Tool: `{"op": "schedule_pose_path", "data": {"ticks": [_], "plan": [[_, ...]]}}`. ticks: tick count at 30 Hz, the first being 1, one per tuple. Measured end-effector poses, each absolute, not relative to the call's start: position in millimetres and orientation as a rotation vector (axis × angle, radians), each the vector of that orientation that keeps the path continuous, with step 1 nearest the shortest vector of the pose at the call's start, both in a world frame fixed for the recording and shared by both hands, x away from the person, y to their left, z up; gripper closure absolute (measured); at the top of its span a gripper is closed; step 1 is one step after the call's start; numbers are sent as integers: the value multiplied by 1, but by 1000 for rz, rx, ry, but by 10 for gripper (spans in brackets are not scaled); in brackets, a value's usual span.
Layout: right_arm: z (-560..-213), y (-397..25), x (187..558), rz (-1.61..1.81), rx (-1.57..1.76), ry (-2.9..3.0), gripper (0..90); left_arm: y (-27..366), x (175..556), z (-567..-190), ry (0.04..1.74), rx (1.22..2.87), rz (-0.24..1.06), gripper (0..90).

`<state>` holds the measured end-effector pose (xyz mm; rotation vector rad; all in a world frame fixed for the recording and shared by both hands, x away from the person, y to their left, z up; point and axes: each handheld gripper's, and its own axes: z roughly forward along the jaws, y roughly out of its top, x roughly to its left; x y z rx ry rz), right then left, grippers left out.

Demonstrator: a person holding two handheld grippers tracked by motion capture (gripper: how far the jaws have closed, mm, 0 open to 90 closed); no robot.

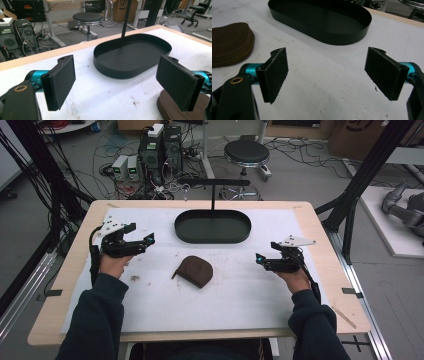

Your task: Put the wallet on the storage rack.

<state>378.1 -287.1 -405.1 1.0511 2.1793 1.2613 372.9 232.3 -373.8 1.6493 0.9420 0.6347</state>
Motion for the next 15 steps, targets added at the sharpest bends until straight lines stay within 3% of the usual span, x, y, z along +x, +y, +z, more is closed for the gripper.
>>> {"op": "schedule_pose_path", "data": {"ticks": [9, 15], "plan": [[-404, -271, 378, 1324, 1012, 2227, 192, 246, 350, -385, 964, 1651, 637, 158], [-400, -238, 379, 1383, 922, 2294, 192, 248, 336, -398, 1002, 1670, 654, 162]]}}
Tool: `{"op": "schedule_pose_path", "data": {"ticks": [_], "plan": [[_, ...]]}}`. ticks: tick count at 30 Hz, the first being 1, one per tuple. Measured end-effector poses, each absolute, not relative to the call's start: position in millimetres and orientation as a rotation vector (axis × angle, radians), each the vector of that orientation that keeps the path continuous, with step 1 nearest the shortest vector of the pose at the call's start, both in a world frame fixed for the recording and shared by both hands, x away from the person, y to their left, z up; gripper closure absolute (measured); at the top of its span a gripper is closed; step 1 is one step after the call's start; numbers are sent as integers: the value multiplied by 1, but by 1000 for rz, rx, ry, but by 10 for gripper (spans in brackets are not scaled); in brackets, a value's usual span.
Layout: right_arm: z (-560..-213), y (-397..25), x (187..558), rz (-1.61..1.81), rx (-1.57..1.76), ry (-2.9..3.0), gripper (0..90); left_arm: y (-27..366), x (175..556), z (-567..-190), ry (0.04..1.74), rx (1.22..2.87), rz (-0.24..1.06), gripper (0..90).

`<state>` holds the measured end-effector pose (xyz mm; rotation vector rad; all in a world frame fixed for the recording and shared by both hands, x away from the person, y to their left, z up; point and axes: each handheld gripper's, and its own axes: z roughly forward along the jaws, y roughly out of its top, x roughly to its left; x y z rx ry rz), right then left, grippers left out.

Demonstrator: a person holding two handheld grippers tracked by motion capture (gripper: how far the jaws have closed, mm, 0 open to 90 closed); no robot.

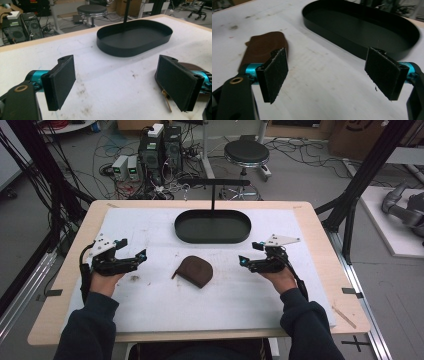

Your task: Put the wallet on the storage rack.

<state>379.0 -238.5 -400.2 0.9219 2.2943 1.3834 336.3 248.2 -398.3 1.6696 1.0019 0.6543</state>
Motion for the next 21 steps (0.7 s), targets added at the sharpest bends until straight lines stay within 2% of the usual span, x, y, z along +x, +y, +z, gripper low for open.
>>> {"op": "schedule_pose_path", "data": {"ticks": [13, 21], "plan": [[-416, -151, 398, 1406, 853, 2491, 192, 253, 339, -408, 1021, 1696, 657, 170], [-433, -117, 404, 1383, 899, 2603, 192, 258, 339, -410, 1036, 1689, 655, 177]]}}
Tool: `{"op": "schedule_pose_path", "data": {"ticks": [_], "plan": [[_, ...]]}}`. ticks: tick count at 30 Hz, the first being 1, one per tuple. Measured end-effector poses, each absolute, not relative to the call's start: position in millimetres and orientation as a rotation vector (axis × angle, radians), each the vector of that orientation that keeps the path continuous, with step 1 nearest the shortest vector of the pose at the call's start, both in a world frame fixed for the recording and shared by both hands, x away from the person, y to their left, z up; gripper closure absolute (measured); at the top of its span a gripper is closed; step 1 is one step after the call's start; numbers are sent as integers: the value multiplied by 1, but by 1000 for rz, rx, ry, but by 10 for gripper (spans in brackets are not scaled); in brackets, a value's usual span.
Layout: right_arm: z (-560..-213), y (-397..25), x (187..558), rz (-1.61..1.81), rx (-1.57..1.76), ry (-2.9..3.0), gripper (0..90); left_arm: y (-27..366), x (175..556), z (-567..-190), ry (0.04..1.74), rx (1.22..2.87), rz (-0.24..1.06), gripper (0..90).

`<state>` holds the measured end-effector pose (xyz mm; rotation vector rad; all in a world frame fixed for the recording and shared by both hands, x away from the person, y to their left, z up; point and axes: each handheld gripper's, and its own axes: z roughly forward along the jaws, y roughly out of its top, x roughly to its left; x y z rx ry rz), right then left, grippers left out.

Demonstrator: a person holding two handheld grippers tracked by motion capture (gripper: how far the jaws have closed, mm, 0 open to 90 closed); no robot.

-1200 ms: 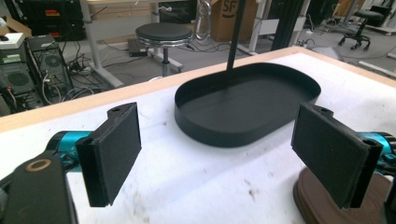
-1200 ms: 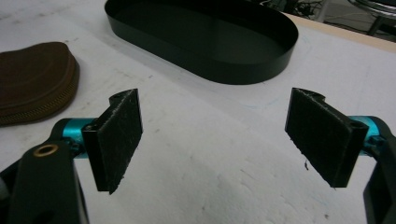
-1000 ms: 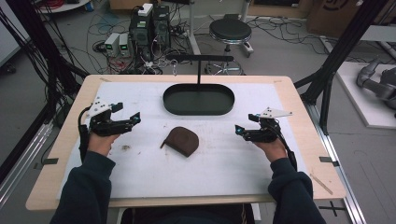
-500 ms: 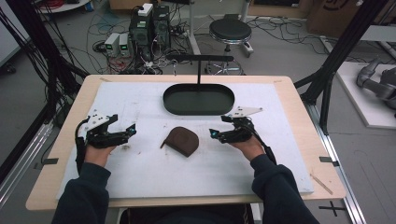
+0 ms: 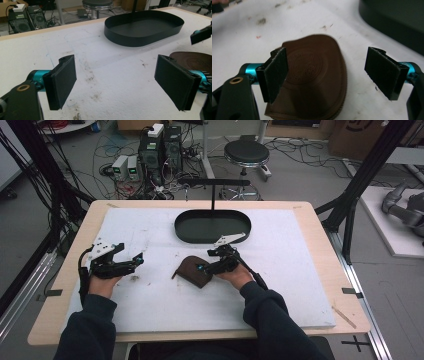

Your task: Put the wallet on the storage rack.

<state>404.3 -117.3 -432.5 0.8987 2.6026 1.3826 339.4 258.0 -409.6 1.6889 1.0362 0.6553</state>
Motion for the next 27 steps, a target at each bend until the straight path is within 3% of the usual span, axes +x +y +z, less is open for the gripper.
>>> {"op": "schedule_pose_path", "data": {"ticks": [12, 16, 17, 19, 22, 23, 24, 27], "plan": [[-451, -114, 413, 1357, 933, 2771, 195, 258, 341, -412, 1040, 1695, 638, 181], [-450, -114, 413, 1361, 932, 2797, 261, 257, 342, -413, 1044, 1707, 634, 184], [-448, -114, 413, 1352, 923, 2805, 330, 257, 342, -413, 1043, 1708, 632, 185], [-446, -115, 412, 1342, 908, 2804, 370, 257, 342, -414, 1043, 1708, 633, 186], [-438, -118, 409, 1330, 898, 2786, 537, 257, 343, -414, 1047, 1711, 633, 187], [-438, -118, 409, 1330, 898, 2786, 537, 257, 343, -414, 1048, 1712, 632, 187], [-435, -124, 410, 1350, 911, 2784, 622, 257, 343, -414, 1051, 1715, 631, 187], [-430, -126, 408, 1371, 886, 2761, 697, 257, 343, -414, 1054, 1722, 627, 188]]}}
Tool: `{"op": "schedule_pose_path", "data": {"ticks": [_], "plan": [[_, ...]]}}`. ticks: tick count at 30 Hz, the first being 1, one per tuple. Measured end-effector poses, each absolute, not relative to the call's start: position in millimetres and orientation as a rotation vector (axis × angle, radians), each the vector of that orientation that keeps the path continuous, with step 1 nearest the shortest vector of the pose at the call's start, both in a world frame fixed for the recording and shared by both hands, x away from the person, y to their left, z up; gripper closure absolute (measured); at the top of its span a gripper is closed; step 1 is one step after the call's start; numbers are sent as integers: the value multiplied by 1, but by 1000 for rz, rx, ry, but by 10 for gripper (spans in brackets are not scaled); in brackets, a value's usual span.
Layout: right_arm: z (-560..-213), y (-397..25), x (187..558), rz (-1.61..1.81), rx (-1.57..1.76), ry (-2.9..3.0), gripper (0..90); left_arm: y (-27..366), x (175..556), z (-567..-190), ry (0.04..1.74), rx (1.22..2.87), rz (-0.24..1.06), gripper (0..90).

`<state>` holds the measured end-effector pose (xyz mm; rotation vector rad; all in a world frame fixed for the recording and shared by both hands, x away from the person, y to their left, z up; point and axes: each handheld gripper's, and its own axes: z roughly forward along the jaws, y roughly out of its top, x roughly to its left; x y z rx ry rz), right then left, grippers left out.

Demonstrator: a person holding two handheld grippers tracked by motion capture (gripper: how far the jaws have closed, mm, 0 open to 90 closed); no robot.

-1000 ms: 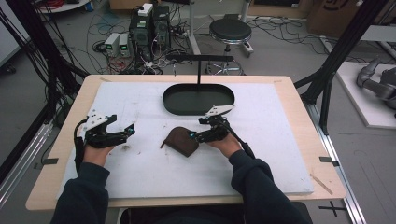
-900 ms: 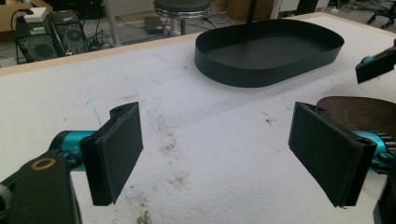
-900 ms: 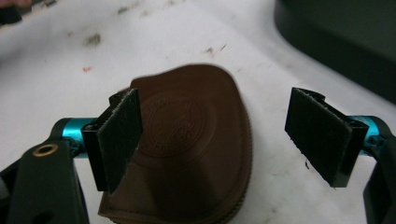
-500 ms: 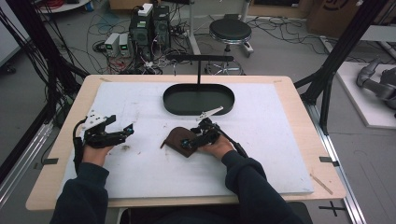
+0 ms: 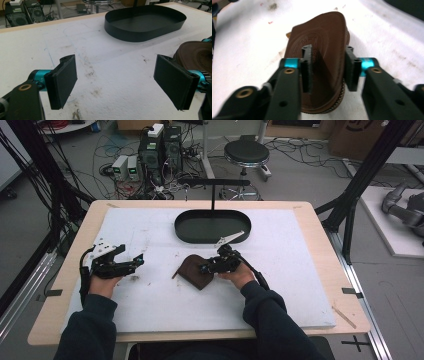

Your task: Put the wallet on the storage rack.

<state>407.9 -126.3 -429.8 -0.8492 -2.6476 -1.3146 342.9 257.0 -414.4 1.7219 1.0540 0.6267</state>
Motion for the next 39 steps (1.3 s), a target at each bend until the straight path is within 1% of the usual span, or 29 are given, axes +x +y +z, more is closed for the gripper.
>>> {"op": "schedule_pose_path", "data": {"ticks": [1, 2, 4, 8, 14, 20, 22, 23, 25, 27, 29, 31, 32, 33, 34, 36, 37, 38, 39], "plan": [[-427, -127, 407, -1322, -842, -2648, 716, 257, 343, -415, 1054, 1723, 627, 189], [-427, -127, 407, -1322, -842, -2648, 716, 257, 343, -415, 1054, 1723, 627, 190], [-421, -128, 402, -1363, -813, -2675, 759, 257, 343, -415, 1057, 1723, 625, 190], [-411, -136, 398, -1402, -810, -2732, 792, 258, 343, -415, 1056, 1721, 623, 191], [-398, -155, 392, -1431, -839, -2919, 807, 257, 343, -415, 1055, 1722, 622, 192], [-398, -154, 389, -1415, -765, -2972, 793, 256, 344, -416, 1049, 1723, 608, 194], [-398, -152, 388, -1428, -727, -2983, 792, 255, 345, -416, 1037, 1705, 579, 220], [-398, -150, 387, -1440, -695, -2979, 792, 253, 346, -415, 1027, 1695, 570, 264], [-398, -150, 386, -1445, -673, -2980, 792, 248, 348, -414, 999, 1667, 547, 324], [-398, -148, 384, -1450, -644, -2992, 792, 232, 355, -408, 973, 1648, 518, 340], [-398, -148, 384, -1457, -633, -2997, 792, 225, 359, -405, 963, 1654, 512, 341], [-398, -148, 384, -1467, -602, -3005, 789, 201, 370, -400, 940, 1653, 473, 339], [-398, -148, 384, -1467, -602, -3005, 789, 201, 370, -400, 940, 1653, 473, 336], [-398, -147, 383, -1468, -607, -2993, 786, 181, 379, -399, 923, 1684, 450, 332], [-398, -147, 383, -1472, -597, -2995, 786, 172, 383, -400, 910, 1706, 441, 330], [-398, -147, 383, -1475, -592, -2997, 784, 155, 390, -401, 898, 1741, 421, 329], [-398, -147, 383, -1475, -592, -2997, 784, 155, 390, -401, 898, 1741, 421, 328], [-398, -147, 383, -1477, -587, -2998, 782, 141, 395, -403, 890, 1759, 407, 325], [-398, -147, 383, -1478, -581, -3002, 781, 136, 397, -403, 890, 1770, 396, 324]]}}
